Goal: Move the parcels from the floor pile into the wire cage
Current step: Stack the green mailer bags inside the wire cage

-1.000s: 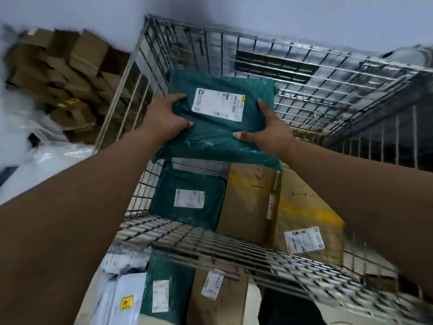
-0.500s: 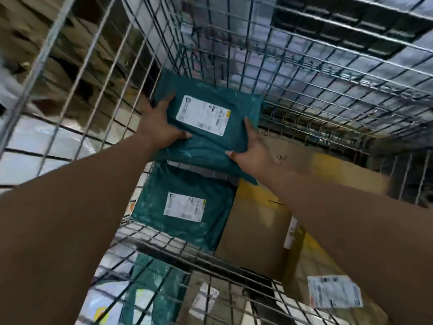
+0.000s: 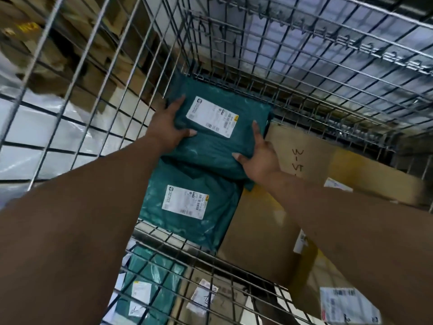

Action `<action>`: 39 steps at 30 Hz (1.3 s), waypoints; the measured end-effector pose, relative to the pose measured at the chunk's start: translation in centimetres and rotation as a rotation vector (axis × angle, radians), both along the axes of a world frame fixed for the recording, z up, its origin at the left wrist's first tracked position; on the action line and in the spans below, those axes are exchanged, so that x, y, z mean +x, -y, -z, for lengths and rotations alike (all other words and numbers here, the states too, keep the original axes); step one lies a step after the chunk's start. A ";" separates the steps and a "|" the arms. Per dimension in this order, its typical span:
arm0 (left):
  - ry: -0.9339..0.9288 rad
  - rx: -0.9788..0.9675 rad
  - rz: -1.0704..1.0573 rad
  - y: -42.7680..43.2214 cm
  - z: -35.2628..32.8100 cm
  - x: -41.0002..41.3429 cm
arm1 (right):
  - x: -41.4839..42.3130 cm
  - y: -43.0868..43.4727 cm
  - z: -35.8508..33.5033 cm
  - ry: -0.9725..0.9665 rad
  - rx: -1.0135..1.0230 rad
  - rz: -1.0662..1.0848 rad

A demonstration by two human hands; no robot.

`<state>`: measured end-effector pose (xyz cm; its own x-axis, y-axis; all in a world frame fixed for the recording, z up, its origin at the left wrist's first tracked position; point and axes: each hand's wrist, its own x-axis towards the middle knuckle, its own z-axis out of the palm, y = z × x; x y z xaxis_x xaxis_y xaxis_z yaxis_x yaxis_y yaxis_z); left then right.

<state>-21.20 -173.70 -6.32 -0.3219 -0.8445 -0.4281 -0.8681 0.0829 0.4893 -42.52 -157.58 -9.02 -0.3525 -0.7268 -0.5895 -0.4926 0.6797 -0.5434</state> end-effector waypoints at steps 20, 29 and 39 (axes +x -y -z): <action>0.468 0.094 0.124 -3.5 3.5 -1.6 | 2.0 1.2 0.1 -0.141 0.152 -0.295; 0.625 0.050 0.236 -3.2 5.5 -0.2 | 2.1 0.8 -2.8 -0.038 0.111 -0.292; 0.441 -0.163 0.414 -7.5 -7.5 -0.4 | 3.4 -2.6 -11.7 -0.121 0.043 -0.308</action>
